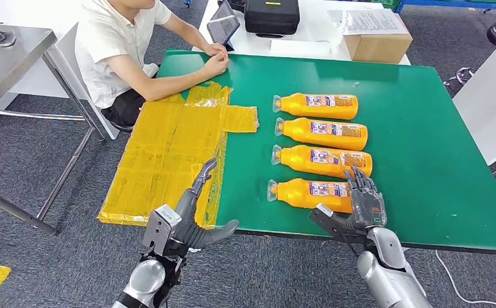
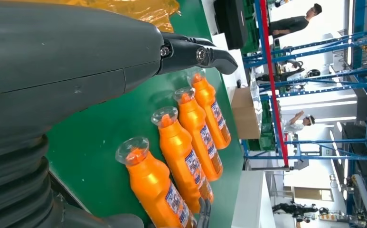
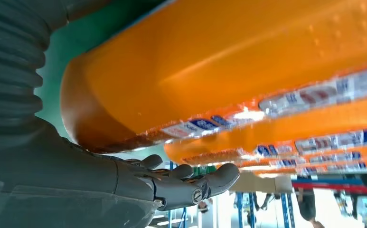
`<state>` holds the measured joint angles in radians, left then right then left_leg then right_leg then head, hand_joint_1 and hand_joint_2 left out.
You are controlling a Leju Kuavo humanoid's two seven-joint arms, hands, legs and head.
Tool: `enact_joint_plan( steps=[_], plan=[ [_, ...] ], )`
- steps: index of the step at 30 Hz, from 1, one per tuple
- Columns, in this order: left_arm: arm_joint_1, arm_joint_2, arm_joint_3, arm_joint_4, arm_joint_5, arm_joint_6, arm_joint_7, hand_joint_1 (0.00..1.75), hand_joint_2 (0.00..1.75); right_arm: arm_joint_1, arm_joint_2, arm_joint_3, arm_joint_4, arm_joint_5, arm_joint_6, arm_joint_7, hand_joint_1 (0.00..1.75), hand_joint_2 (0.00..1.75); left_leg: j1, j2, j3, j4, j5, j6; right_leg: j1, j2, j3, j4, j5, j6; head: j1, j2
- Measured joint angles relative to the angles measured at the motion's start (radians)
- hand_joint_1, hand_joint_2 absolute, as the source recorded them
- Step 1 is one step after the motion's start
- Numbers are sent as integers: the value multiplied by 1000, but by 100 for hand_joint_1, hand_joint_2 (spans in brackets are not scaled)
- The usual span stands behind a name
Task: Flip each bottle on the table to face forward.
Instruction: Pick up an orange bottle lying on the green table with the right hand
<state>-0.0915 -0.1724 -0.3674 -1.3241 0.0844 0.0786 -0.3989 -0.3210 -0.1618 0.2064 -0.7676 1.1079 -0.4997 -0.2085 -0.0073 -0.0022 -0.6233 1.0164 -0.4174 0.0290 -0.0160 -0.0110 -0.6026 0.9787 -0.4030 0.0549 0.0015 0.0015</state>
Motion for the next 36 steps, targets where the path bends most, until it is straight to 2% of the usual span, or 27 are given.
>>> enact_joint_plan(
  steps=[7,20,23,26,29,32,36],
  plan=[
    [2,0,1,-1,1,-1,3,0,175,-20,-37,30,5,-3,154,80,175,175,0,0,10,0,-3,1,0,0,2,-2,-3,-1,0,0],
    [4,0,2,-5,-13,-2,17,0,175,-30,-53,60,-3,4,213,151,175,175,0,-2,18,0,-5,3,0,-1,11,-3,-6,0,0,0],
    [7,0,4,-8,-13,-3,18,0,175,-11,-50,59,-27,-84,215,68,175,175,0,-1,19,0,-6,3,0,-1,13,-3,-6,0,0,0],
    [13,-2,8,-7,14,3,25,0,175,27,-34,43,-85,-279,231,-91,175,175,0,2,19,0,-7,2,1,1,21,-3,-4,1,1,0],
    [18,-17,16,3,143,0,66,0,175,80,12,30,-172,-451,246,-201,175,175,1,6,18,0,-8,1,1,5,20,-3,-2,-1,0,0],
    [17,-31,18,33,280,-10,93,0,175,120,62,30,-246,-550,247,-238,175,175,2,6,13,0,-7,0,2,6,15,-2,-2,-1,0,0],
    [17,-39,17,63,322,-12,95,0,175,145,96,32,-302,-582,246,-240,175,175,2,4,7,0,-4,-1,2,5,9,0,-2,-1,0,0]
  ],
)
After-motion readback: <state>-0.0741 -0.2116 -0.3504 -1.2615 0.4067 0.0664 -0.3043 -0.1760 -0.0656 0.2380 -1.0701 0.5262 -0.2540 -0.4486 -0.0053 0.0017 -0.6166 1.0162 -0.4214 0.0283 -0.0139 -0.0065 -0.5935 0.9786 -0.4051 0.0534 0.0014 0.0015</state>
